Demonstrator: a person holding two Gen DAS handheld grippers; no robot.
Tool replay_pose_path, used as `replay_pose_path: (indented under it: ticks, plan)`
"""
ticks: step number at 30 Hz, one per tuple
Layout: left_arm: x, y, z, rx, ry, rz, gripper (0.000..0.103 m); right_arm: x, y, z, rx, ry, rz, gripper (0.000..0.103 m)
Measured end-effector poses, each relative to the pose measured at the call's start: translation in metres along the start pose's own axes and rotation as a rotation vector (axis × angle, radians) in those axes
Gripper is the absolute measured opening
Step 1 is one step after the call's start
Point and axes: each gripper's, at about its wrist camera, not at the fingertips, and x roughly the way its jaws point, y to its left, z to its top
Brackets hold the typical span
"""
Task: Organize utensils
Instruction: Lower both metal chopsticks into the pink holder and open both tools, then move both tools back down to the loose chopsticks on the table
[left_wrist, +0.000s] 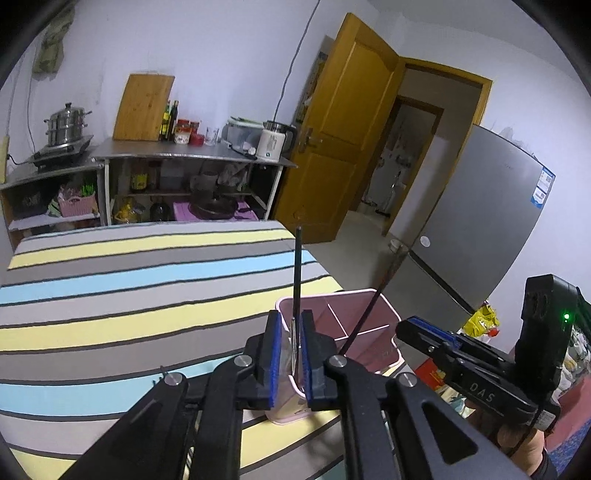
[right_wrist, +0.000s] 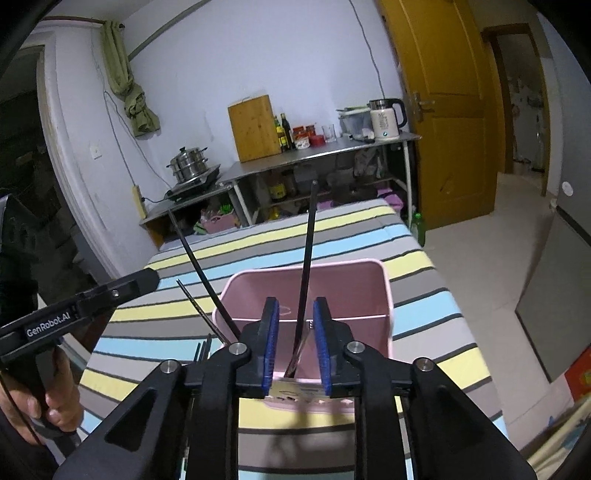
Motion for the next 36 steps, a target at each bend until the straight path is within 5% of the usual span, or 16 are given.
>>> replay_pose_path:
  ticks: [8,21,36]
  plan:
    - [-0.038,0.006,-0.015,0.000,-0.034,0.028,0.009,-0.026,0.007,-0.002,-0.009,-0.031,-0.009,0.022]
    - [-0.070,0.057,-0.093,-0.102,0.015,0.114,0.010,-0.036,0.049,-0.051,-0.082,0.021,0.064,0.022]
    - [-0.018,0.097,-0.157,-0.192,0.168,0.189,0.023,0.004,0.075,-0.104,-0.140,0.174,0.119,0.022]
